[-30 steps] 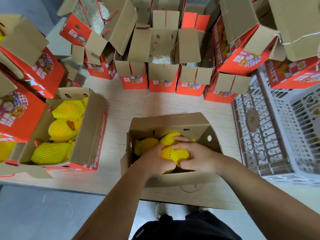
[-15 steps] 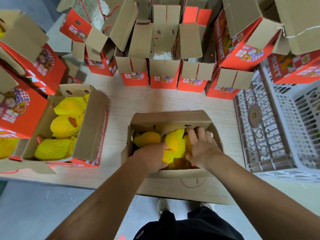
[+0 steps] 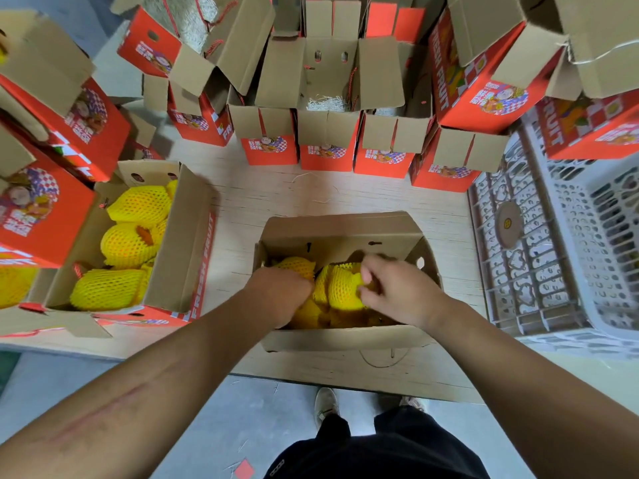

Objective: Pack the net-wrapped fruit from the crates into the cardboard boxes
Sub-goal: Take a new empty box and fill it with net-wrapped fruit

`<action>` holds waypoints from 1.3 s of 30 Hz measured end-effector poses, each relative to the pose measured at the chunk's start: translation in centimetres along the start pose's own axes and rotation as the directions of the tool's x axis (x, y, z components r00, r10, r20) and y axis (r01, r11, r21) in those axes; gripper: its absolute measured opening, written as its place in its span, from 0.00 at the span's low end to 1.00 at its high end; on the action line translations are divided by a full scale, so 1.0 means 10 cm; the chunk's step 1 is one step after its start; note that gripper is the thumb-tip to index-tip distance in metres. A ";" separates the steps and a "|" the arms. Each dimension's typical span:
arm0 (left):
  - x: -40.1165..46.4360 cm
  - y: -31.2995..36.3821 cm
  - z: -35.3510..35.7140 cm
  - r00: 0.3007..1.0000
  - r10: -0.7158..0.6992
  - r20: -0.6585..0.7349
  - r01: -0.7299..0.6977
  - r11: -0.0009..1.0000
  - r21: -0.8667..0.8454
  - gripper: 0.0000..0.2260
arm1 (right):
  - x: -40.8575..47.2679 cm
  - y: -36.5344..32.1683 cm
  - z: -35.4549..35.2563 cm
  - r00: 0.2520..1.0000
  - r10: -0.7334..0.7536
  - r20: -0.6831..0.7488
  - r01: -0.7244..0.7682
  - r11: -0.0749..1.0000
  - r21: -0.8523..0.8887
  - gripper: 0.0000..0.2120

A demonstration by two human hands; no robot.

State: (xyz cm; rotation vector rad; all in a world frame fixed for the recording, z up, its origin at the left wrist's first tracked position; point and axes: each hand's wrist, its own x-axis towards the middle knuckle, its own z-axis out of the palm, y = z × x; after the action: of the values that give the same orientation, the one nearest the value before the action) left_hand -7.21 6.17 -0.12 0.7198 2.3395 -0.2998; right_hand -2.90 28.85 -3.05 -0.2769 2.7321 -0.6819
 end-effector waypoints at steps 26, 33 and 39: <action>0.22 1.63 -0.73 0.777 0.058 -0.626 -0.422 0.787 -0.450 0.06 | -0.92 0.57 -0.63 0.879 0.095 -0.467 0.014 0.974 0.224 0.15; 0.85 3.34 -1.45 0.683 0.190 -0.705 -0.593 0.708 -0.384 0.12 | -1.74 1.99 -1.32 0.713 0.276 -0.645 -0.004 0.921 0.390 0.14; 1.48 5.26 -2.10 0.587 0.365 -0.723 -0.740 0.605 -0.295 0.12 | -2.72 3.63 -1.98 0.561 0.412 -0.718 -0.111 0.897 0.428 0.14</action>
State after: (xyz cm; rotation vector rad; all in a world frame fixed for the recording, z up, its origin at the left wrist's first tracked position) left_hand 2.25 63.70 4.75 1.3534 2.3370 1.0725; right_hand 11.66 75.73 2.78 0.7142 3.2402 -1.4427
